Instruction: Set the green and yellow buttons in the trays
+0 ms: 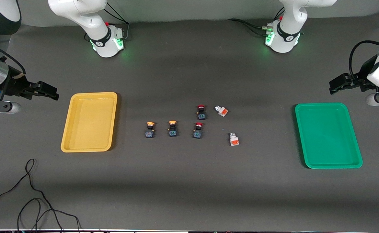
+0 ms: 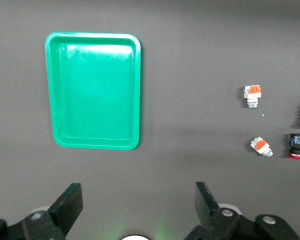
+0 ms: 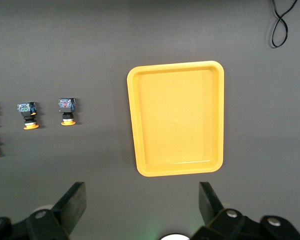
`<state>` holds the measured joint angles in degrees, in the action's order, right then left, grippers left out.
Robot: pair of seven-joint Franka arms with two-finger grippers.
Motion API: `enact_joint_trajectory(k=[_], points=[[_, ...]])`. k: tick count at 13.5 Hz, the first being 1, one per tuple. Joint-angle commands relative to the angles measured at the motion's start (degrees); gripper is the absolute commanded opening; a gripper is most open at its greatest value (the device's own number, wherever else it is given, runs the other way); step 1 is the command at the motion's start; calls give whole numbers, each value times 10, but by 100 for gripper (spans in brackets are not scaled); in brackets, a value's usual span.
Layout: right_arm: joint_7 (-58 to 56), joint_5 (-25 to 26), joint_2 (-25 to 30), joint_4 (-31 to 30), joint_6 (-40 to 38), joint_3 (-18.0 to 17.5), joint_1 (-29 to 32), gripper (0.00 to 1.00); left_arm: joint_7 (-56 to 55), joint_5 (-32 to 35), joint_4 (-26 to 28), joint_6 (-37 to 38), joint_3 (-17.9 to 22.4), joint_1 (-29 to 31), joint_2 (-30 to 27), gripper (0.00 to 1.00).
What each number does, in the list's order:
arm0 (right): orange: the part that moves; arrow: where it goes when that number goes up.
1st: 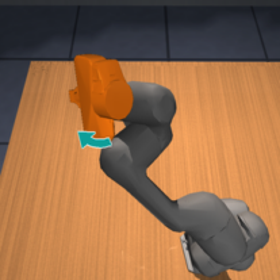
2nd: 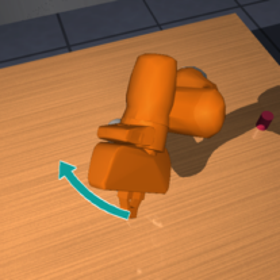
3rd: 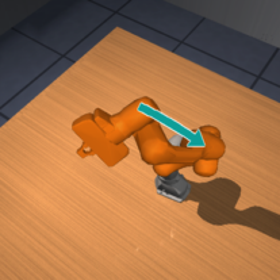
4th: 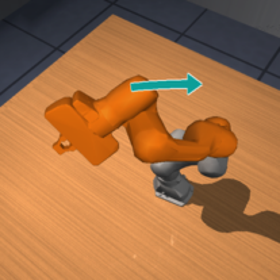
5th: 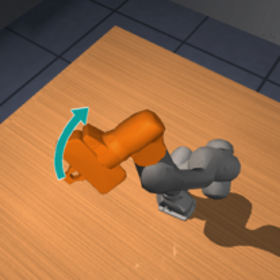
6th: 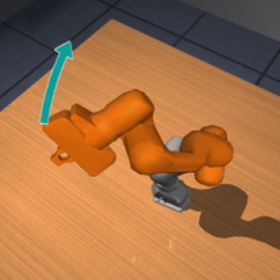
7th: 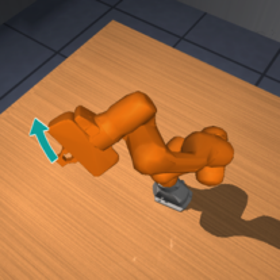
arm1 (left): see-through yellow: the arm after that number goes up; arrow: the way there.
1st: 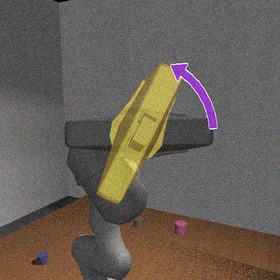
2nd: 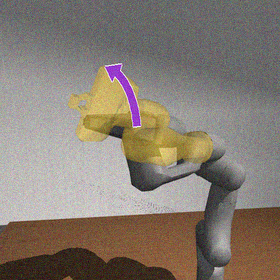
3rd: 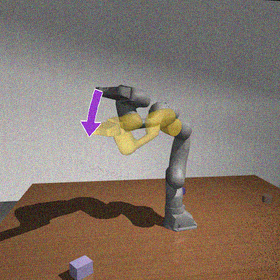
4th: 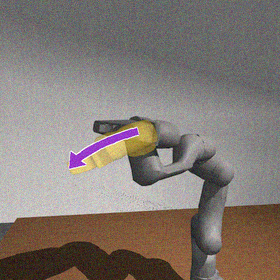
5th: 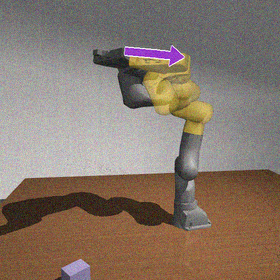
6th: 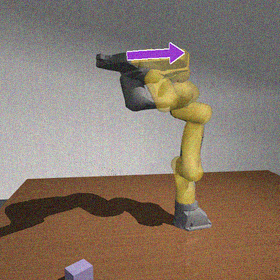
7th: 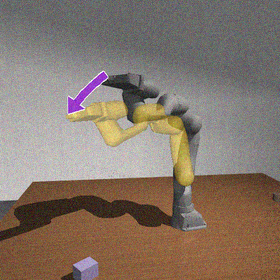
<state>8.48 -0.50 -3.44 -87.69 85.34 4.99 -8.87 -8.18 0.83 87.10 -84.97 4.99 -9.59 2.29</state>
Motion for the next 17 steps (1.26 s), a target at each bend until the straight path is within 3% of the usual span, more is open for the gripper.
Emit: enact_joint_trajectory(k=[1,6,11,13,17], points=[[5,8,-1,5,-7,3,-6,100,-8,-17,3,-4,3,-3,-5,100],[11,6,-2,8,-7,1,-19,100,-3,-33,32,-25,-2,-6,-10,100],[137,-32,-8,2,-7,2,-95,100,-24,-40,97,-86,-38,-42,-5,100],[143,-53,-28,-4,-6,2,-112,100,-100,-42,127,-126,-38,-79,-4,100],[167,-56,-67,-55,62,2,-134,100,-432,-49,173,-199,-38,-194,9,100]])
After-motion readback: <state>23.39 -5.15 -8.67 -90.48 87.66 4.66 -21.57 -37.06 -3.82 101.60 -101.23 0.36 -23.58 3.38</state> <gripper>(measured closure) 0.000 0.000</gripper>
